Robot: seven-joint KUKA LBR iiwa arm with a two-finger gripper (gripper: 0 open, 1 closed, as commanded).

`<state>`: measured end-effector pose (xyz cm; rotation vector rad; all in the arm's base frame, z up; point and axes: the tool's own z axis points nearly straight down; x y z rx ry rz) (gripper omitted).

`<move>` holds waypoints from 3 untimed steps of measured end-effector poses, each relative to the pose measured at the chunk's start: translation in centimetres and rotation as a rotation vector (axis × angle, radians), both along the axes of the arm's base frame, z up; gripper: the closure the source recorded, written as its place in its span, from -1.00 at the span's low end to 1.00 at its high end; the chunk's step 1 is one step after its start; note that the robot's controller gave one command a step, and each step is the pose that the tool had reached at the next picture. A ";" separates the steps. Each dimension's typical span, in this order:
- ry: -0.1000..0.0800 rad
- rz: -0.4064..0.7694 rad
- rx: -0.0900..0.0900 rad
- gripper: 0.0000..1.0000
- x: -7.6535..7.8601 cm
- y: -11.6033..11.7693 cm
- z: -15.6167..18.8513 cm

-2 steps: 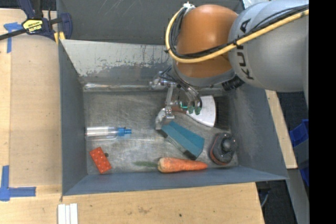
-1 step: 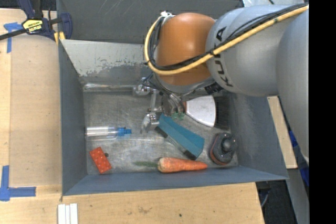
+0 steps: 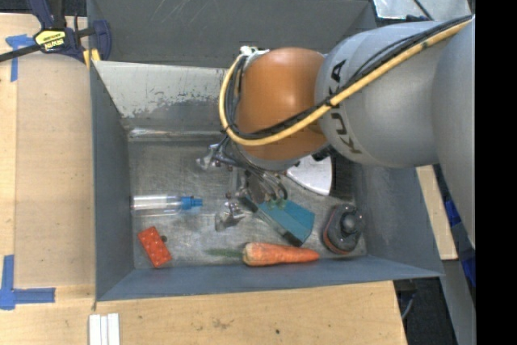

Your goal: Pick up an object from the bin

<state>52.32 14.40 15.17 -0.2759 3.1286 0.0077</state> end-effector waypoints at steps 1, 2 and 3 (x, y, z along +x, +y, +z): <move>-0.012 0.043 -0.001 1.00 5.4 4.8 -7.6; -0.012 0.042 -0.001 1.00 5.4 4.8 -7.6; -0.001 0.343 -0.004 1.00 2.2 1.5 8.5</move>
Offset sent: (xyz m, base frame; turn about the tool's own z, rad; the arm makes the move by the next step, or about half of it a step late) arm 0.0000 0.0000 0.0000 0.0000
